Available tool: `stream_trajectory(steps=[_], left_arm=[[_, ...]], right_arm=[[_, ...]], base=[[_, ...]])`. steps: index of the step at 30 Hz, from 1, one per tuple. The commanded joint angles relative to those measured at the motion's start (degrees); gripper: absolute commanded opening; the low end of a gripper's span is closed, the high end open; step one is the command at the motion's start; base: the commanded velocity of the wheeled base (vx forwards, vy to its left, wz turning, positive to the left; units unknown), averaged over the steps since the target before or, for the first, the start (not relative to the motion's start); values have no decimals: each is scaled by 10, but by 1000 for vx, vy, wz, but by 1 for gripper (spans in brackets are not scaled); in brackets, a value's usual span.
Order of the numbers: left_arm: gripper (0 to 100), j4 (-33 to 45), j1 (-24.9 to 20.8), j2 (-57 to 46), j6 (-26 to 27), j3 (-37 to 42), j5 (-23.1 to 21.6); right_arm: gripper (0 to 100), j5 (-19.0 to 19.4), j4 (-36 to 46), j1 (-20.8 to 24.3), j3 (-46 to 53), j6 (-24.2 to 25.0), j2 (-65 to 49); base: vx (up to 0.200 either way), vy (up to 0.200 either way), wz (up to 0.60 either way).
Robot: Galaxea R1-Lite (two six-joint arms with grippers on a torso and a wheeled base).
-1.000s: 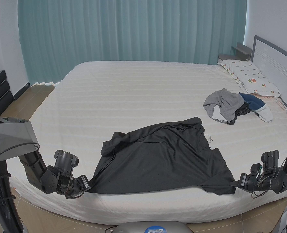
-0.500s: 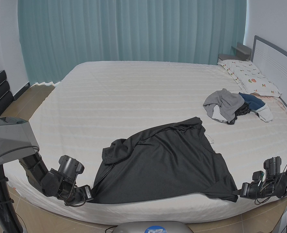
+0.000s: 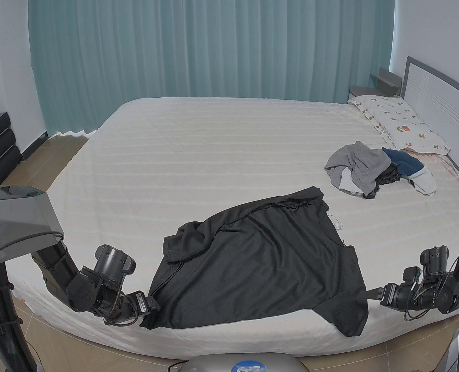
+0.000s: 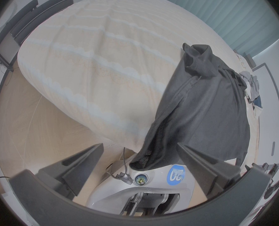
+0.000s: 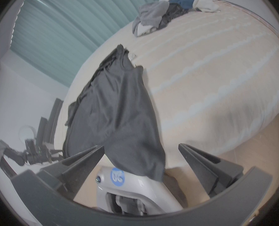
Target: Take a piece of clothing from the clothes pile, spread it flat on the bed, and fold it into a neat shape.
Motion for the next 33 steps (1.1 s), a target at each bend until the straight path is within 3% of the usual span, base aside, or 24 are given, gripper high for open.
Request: stream_trajectory(steps=[1,4,7,12,21,27,33], left_arm=[[100,-3,11,-6,-22,-31,-4],[100,-25,11,-8,-61,-58,-5],[100,-39,11,-3,-82,-94,-1],[100,-35,18,2,-83,-149,2],[100,-1,14,105,-65,-325,60],[100,41,9,164,-65,-427,71],[100,57,4,193,-64,-457,71]], right_arm=[[100,4,-3,30,-39,81,-27],[100,11,-7,49,-53,174,-17],[100,31,-29,48,-47,210,-8],[100,48,-67,49,-29,216,24],[100,53,-273,58,54,211,123],[100,53,-270,61,53,217,120],[100,54,-270,61,54,217,120]], base=[[0,0,0],[0,0,0],[0,0,0],[0,0,0],[0,0,0],[0,0,0],[0,0,0]])
